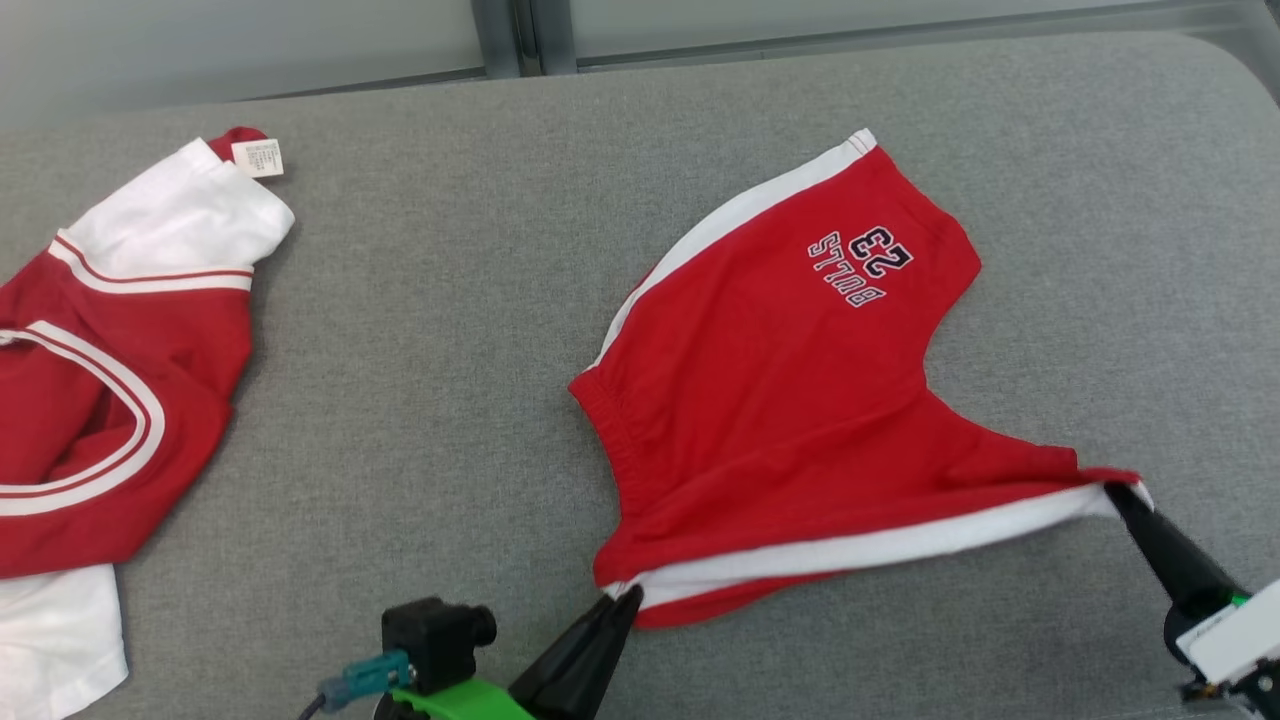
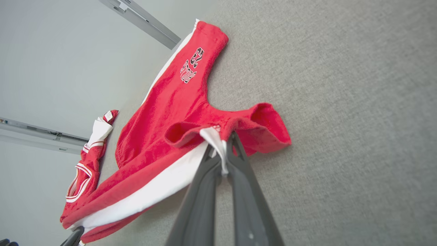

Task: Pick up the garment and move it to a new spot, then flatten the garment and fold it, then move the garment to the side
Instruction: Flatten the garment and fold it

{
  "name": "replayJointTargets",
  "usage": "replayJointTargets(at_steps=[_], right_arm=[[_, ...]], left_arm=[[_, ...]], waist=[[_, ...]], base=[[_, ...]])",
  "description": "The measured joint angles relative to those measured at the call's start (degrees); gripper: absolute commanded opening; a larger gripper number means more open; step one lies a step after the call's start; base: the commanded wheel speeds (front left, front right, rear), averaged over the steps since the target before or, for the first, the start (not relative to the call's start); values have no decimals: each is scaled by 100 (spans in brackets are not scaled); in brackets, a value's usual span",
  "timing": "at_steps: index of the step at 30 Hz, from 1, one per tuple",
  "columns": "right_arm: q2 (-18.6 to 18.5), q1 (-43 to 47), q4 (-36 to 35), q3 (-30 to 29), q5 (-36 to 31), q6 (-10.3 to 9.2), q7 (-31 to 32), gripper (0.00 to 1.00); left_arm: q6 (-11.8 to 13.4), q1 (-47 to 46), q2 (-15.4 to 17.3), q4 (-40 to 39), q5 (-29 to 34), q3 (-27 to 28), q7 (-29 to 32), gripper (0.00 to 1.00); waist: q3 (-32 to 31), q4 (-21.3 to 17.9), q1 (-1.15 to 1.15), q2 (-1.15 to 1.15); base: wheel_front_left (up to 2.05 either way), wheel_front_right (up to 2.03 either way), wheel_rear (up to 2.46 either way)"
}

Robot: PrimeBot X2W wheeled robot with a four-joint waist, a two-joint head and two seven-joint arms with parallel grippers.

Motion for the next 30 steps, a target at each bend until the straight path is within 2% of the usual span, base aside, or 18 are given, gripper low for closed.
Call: replayJointTargets(at_steps=[4,11,14,19,20,23,30], right_arm=[[-73,-747,-81,-172,-68,-1,246,0],[-45,-2195,248,-313,-319,0,918,0],[42,-2764,533,-347,-570,-1,1144,0],[203,-3496,1136,-616,-957,-1,1461,0],[222,-3784,1456,-754,-1267,-1,1599,0],[341,-4195,1750,-793,-1591,0,1784,0],[561,-4909,2218,-771,-2323,-1,2058,0]], left_arm=[[-2,-616,-105,-147,-2,73,281,0],[14,-1535,-595,-38,-127,288,593,0],[64,-1868,-728,245,-98,338,680,0],[144,-2311,-1127,776,-92,400,689,0],[159,-2525,-1315,1099,-92,433,680,0],[200,-2771,-1477,1527,8,474,572,0],[80,-3140,-1778,2184,12,450,543,0]], waist=[[261,46,0,0],[620,290,0,0],[759,420,0,0],[959,669,1,0],[1060,783,0,0],[1199,904,1,0],[1479,1109,1,0]], base=[[0,0,0],[0,0,0],[0,0,0],[0,0,0],[0,0,0],[0,0,0],[0,0,0]])
